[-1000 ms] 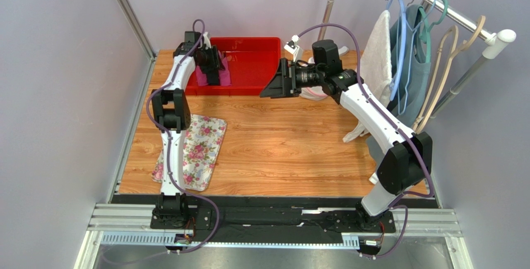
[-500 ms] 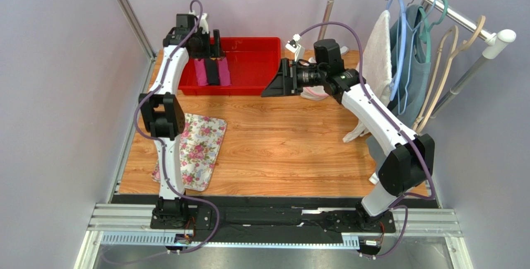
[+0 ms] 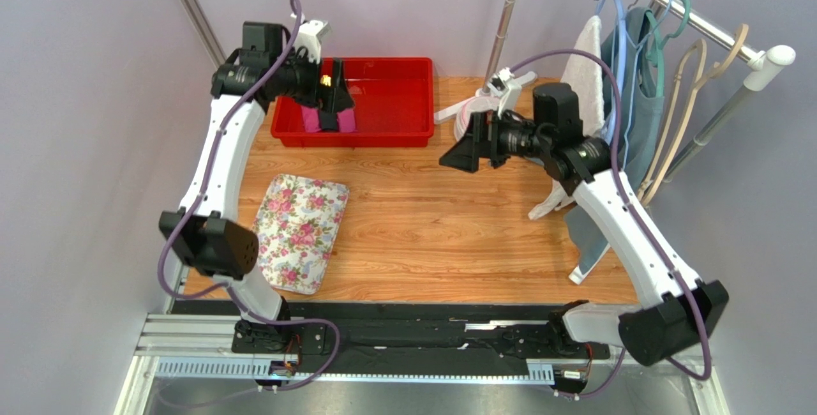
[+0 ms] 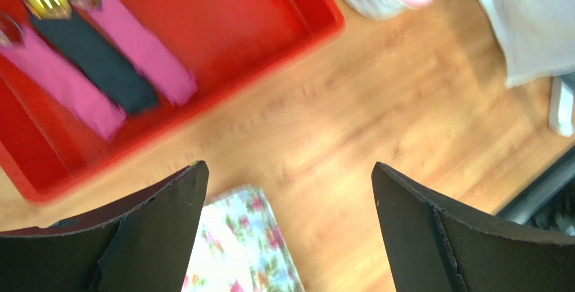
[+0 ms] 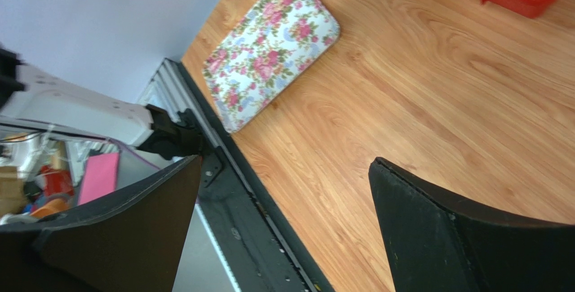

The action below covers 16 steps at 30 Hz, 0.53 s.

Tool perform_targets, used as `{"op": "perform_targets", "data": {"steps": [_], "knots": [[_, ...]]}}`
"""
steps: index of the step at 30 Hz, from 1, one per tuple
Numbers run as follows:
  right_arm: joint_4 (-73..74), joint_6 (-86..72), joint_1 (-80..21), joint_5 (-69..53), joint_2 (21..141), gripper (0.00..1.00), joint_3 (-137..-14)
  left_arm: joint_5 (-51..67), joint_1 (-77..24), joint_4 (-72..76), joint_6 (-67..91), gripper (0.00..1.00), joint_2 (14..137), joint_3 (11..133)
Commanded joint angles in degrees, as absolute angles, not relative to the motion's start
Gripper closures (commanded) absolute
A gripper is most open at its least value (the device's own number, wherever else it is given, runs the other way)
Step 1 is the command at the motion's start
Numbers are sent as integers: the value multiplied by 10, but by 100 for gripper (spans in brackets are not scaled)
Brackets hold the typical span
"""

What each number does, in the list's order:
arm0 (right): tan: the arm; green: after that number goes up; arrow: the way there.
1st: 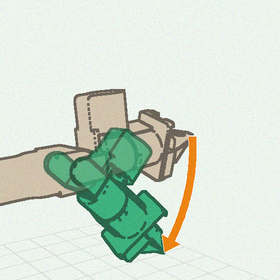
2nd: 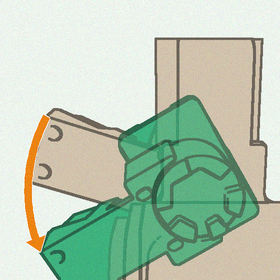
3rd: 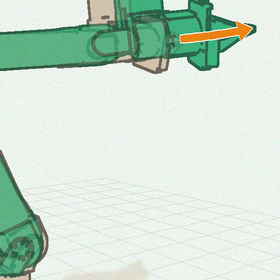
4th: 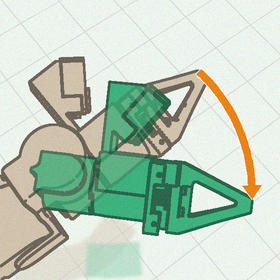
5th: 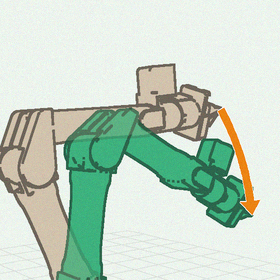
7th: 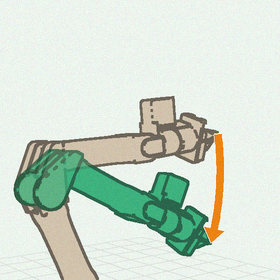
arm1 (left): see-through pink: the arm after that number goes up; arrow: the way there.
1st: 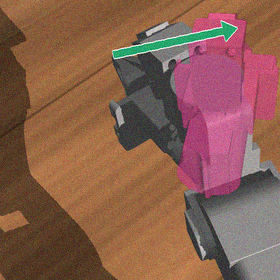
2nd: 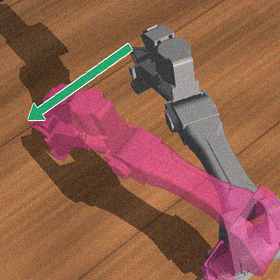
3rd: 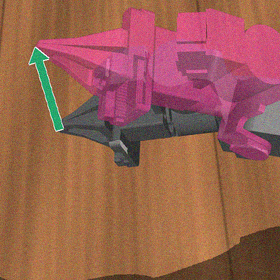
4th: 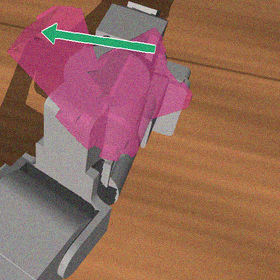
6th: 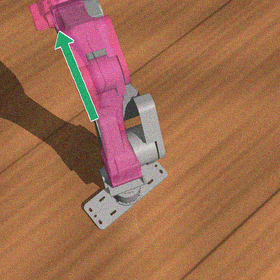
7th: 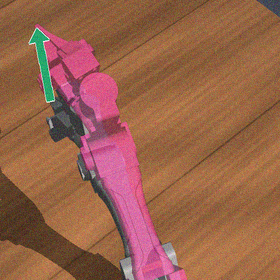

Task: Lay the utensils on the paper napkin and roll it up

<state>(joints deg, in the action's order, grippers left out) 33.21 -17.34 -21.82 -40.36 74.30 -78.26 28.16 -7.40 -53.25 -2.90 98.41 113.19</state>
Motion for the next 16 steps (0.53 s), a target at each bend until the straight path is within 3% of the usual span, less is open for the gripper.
{"op": "perform_targets", "data": {"steps": [1, 9, 16], "knots": [[366, -104, -207, -342, 661, 0, -709, 317, -70, -535, -62, 1, 860, 1006], [367, -62, -197, -325, 549, 0, -589, 289, -70, -504, -62, 1, 649, 789], [367, -49, -195, -339, 504, 0, -555, 272, -70, -495, -58, 1, 571, 722]]}}
